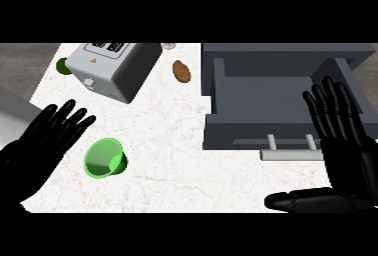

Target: Pick up the cup, place it into the drawer and close the drawer

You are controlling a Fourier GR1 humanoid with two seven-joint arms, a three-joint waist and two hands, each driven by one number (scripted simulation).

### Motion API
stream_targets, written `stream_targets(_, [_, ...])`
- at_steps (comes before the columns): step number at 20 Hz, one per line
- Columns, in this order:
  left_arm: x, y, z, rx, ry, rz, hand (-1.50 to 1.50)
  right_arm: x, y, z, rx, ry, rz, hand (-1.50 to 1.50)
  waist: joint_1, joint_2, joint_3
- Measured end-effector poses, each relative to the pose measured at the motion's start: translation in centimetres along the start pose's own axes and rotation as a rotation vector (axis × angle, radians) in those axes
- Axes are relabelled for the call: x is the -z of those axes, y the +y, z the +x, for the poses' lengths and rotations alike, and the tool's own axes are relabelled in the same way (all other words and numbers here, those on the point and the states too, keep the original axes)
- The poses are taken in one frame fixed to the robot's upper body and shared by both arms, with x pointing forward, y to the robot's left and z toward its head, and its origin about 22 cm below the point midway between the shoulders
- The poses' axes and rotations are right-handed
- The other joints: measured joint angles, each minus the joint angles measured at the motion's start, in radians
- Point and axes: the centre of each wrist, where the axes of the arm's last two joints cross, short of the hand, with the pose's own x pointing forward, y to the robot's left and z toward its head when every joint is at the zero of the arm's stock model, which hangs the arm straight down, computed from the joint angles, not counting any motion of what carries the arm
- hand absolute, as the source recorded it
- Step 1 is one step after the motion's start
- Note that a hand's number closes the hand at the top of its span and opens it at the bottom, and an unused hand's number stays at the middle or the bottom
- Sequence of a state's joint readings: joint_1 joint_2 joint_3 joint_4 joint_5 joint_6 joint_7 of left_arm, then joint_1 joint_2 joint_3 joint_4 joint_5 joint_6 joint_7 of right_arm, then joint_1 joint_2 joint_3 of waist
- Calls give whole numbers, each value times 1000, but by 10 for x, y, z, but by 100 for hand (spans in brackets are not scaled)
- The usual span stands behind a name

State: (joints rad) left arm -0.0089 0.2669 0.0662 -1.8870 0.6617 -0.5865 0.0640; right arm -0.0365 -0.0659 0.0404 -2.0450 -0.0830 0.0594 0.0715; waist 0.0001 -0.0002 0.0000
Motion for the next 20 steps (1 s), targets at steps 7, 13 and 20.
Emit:
stream_targets(7, [-9,-1,2,2,30,16,-150,6,-4,8,5,-5,4,-150,1,0,0])
stream_targets(13, [-18,16,-13,20,59,44,-150,7,-11,6,-3,-12,-2,-150,0,0,0])
stream_targets(20, [-28,26,-32,45,129,78,-150,12,-14,7,-3,-8,2,-150,0,0,0])
